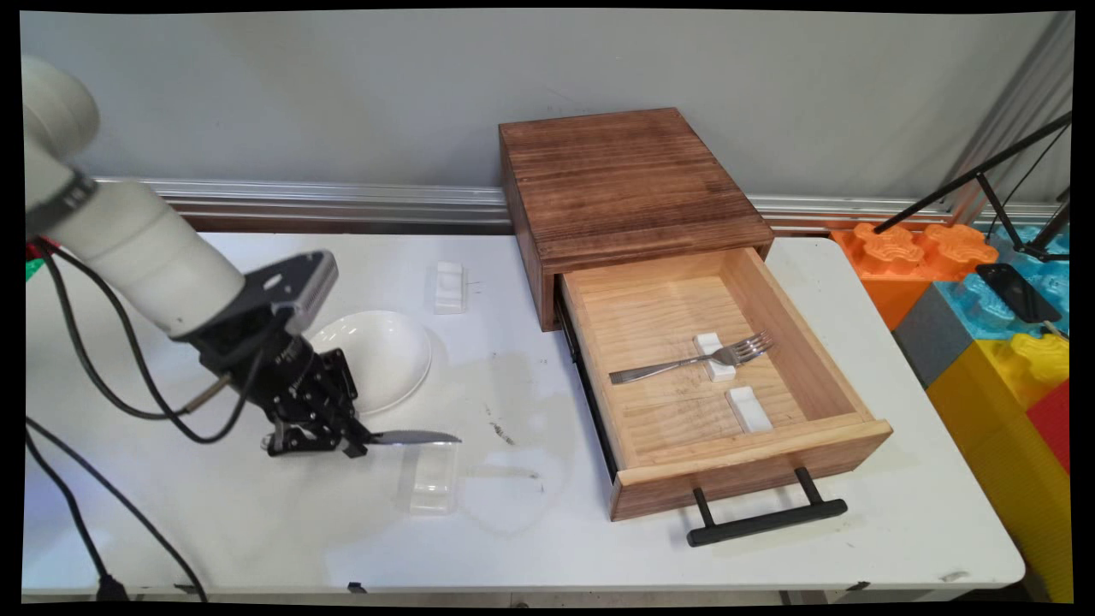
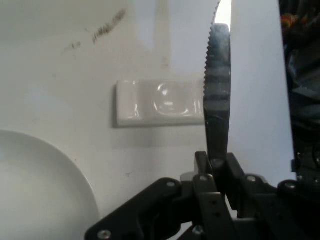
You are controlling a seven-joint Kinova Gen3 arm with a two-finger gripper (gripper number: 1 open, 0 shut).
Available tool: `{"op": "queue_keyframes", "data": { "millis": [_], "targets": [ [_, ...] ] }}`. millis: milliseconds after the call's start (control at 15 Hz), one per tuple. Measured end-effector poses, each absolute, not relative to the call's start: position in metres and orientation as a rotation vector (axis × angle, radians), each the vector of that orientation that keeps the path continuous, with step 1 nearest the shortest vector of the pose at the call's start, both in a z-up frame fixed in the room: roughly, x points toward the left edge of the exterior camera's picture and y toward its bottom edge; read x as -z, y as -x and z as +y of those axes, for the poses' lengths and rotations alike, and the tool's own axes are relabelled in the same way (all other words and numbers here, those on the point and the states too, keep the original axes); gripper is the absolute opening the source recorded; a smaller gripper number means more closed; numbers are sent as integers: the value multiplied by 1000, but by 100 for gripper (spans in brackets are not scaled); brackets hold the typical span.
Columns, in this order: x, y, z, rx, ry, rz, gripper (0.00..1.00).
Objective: Place the picked object into the drawer
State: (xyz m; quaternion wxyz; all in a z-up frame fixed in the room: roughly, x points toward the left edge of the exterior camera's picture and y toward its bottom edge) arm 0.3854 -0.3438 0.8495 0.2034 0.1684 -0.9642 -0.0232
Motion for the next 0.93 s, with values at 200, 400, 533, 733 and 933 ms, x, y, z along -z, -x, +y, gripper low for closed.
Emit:
{"op": "queue_keyframes", "data": {
  "millis": [200, 400, 533, 733, 933],
  "targets": [
    [-880, -378, -345, 56, -505, -2682, 0],
    [-907, -362, -349, 50, -537, -2670, 0],
    [-923, -345, -355, 44, -564, -2659, 0],
    [-942, -318, -367, 35, -601, -2645, 0],
    [-953, -294, -378, 36, -621, -2635, 0]
  ]
}}
